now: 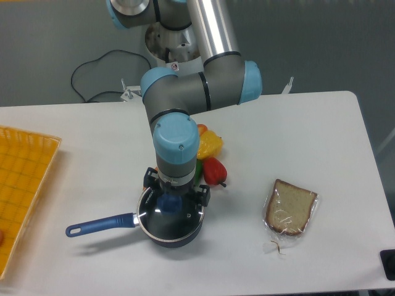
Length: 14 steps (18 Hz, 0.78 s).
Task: Open the lid
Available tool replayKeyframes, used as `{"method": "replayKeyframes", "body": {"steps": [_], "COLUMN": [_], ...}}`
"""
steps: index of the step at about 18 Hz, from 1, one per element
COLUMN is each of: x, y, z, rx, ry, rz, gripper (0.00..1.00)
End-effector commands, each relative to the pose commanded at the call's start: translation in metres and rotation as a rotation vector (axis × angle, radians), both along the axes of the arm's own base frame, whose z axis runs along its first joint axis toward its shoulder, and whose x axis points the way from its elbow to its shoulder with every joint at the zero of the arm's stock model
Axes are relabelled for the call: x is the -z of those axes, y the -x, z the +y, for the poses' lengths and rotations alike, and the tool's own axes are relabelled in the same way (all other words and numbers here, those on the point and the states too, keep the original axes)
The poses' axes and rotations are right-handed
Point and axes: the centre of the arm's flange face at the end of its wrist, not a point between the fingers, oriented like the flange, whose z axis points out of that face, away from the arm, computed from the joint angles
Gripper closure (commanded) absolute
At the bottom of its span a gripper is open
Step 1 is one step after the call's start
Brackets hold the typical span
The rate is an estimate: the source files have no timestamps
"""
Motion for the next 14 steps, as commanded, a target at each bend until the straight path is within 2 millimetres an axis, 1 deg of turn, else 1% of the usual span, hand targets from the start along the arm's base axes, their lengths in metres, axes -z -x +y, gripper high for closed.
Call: {"method": "replayKeyframes", "body": {"steps": [3, 6, 10, 14], "x": [0.002, 0.009, 0.009, 0.013], "y": [0.001, 0.000, -0.003, -0.009], "z": [0.001, 0.003, 0.006, 0.009], "rx": [-0.006, -0.006, -0.006, 0.000], "ry": [0.003, 0.010, 0.000, 0.005], "rz": [-0.002, -0.008, -0.002, -0.006], "gripper": [0.00, 0.00, 0.00, 0.00]}}
